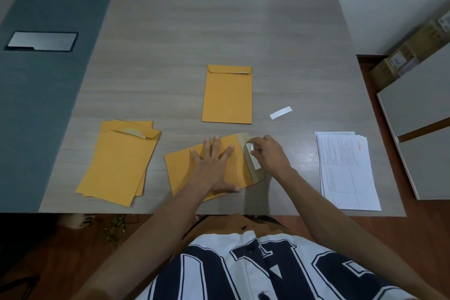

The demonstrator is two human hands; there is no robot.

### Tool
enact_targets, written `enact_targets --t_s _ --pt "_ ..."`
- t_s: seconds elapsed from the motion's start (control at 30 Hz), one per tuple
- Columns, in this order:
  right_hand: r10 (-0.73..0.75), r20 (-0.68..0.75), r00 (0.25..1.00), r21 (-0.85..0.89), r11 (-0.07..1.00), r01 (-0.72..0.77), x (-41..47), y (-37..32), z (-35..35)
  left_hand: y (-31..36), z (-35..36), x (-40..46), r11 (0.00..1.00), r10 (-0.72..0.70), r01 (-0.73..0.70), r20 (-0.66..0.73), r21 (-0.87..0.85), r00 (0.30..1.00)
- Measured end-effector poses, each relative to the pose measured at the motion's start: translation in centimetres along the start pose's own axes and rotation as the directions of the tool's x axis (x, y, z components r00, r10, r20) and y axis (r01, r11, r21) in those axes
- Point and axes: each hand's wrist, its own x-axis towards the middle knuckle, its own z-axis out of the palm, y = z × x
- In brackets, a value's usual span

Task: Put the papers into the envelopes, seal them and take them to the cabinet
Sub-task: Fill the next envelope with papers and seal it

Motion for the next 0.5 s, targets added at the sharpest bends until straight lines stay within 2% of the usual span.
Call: enact_targets --t_s 0.5 --pt "0.104 0.001 0.995 0.109 0.989 -0.104 2.3 -0.2 -0.1 0.0 0.0 0.0 1.0 0.011 -0.011 0.0 0.012 1.0"
